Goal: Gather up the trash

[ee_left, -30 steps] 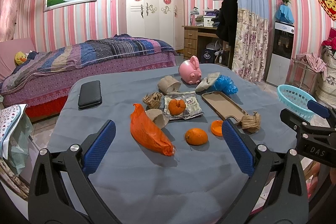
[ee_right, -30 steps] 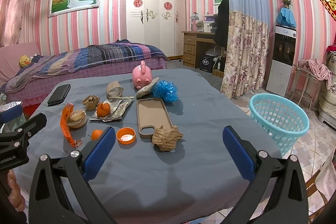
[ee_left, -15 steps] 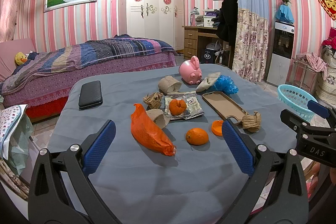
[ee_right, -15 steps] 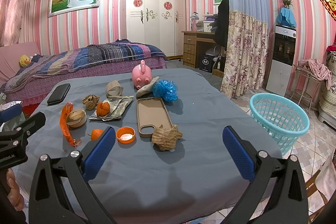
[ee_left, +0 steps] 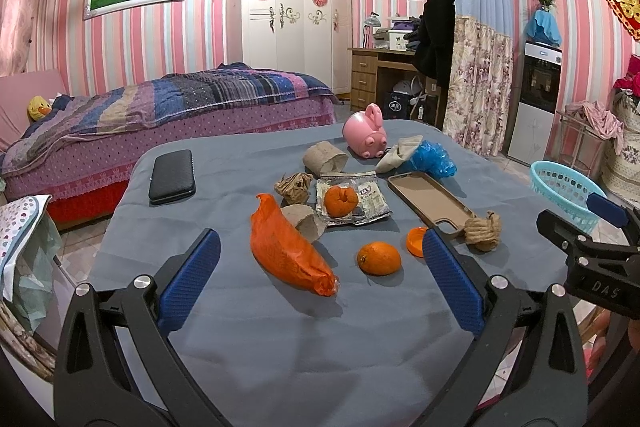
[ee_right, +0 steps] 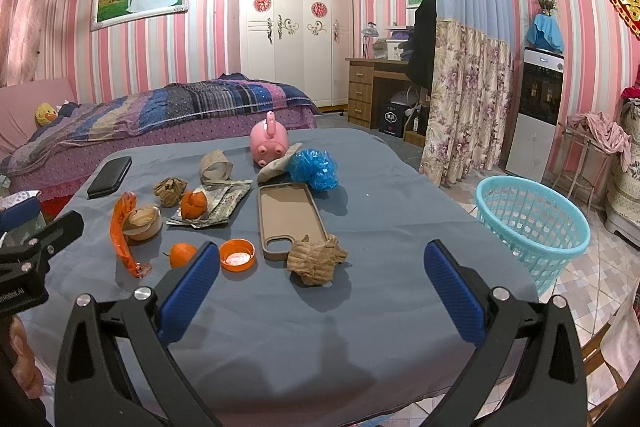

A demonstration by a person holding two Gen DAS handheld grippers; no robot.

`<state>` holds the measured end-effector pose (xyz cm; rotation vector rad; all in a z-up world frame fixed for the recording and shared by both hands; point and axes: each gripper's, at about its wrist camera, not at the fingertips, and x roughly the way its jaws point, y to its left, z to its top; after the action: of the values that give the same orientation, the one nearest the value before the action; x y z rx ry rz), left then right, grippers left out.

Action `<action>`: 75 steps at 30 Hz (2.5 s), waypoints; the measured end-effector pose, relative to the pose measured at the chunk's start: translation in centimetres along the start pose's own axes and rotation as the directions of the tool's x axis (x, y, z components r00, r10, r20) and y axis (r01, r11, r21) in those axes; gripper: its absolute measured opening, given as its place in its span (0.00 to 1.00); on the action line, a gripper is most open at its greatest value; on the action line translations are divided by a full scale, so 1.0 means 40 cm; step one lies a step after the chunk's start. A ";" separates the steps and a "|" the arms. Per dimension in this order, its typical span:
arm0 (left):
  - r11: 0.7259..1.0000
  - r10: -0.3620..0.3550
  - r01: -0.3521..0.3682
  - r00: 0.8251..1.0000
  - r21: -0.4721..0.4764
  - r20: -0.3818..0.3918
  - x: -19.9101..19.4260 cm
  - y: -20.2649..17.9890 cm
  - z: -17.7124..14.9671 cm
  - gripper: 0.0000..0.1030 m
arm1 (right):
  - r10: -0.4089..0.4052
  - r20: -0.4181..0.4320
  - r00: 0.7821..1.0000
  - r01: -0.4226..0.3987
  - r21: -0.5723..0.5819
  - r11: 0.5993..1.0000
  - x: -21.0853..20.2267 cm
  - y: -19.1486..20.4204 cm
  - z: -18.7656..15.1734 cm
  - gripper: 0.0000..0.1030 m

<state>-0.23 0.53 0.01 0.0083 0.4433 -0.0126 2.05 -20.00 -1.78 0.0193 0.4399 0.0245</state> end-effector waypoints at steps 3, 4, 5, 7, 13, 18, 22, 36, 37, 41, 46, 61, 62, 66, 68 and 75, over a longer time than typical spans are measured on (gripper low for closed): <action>1.000 0.000 0.000 1.000 0.000 -0.001 0.004 0.000 -0.002 0.95 | -0.002 -0.008 1.000 0.002 0.001 1.000 0.007 -0.010 -0.012 0.97; 1.000 0.001 -0.001 1.000 -0.001 -0.003 0.008 0.001 -0.005 0.95 | -0.004 -0.012 1.000 0.004 0.001 1.000 0.009 -0.012 -0.014 0.97; 1.000 0.000 0.000 1.000 -0.001 -0.006 0.013 0.002 -0.006 0.95 | -0.004 -0.015 1.000 0.004 0.003 1.000 0.012 -0.016 -0.018 0.97; 1.000 0.001 -0.001 1.000 -0.002 -0.013 0.023 0.004 -0.011 0.95 | -0.007 -0.021 1.000 0.007 0.009 1.000 0.017 -0.022 -0.023 0.97; 1.000 0.009 -0.009 0.999 -0.005 -0.032 0.048 0.009 -0.022 0.95 | -0.013 -0.036 0.999 0.014 0.009 1.000 0.033 -0.029 -0.027 0.97; 1.000 0.015 -0.016 0.999 -0.008 -0.051 0.068 0.017 -0.030 0.95 | -0.022 -0.029 0.999 0.022 -0.001 1.000 0.046 -0.035 -0.031 0.97; 1.000 0.014 -0.015 0.997 -0.010 -0.077 0.088 0.027 -0.038 0.95 | -0.013 -0.066 0.998 0.014 0.017 1.000 0.065 -0.042 -0.032 0.97; 0.999 0.038 -0.044 0.973 -0.021 -0.227 0.250 0.066 -0.032 0.91 | -0.016 -0.115 0.993 0.015 -0.008 1.000 0.154 -0.050 -0.006 0.97; 0.999 0.042 -0.046 0.969 -0.014 -0.245 0.265 0.065 -0.035 0.89 | -0.006 -0.124 0.992 0.006 -0.001 1.000 0.160 -0.052 -0.008 0.97; 1.000 0.000 -0.006 0.954 -0.019 -0.299 0.288 0.067 -0.048 0.54 | 0.026 -0.157 0.987 -0.021 0.032 0.999 0.183 -0.062 -0.019 0.97; 1.000 -0.030 0.027 0.950 -0.015 -0.309 0.261 0.079 -0.051 0.22 | 0.018 -0.219 0.975 -0.013 0.027 1.000 0.214 -0.054 -0.040 0.97; 0.997 0.066 -0.075 0.967 -0.027 -0.246 0.206 0.169 0.002 0.09 | 0.053 -0.267 0.962 -0.065 -0.035 0.997 0.299 -0.027 -0.039 0.71; 0.996 0.070 -0.079 0.967 -0.028 -0.244 0.207 0.170 0.009 0.09 | 0.072 -0.281 0.957 -0.086 -0.036 0.996 0.308 -0.024 -0.042 0.58; 0.996 0.083 -0.090 0.971 -0.019 -0.226 0.205 0.164 0.033 0.09 | 0.089 -0.267 0.960 -0.104 -0.041 0.994 0.298 -0.023 -0.039 0.36; 0.996 0.089 -0.093 0.975 -0.008 -0.206 0.200 0.150 0.053 0.09 | 0.101 -0.240 0.966 -0.112 -0.033 0.993 0.282 -0.035 -0.027 0.35; 0.996 0.087 -0.087 0.981 0.009 -0.172 0.207 0.092 0.129 0.09 | 0.124 -0.184 0.975 -0.130 -0.023 0.991 0.255 -0.105 0.038 0.34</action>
<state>9.51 4.08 1.12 0.0303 0.6158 0.0746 12.01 -23.94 -4.86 0.0105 0.6205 0.1611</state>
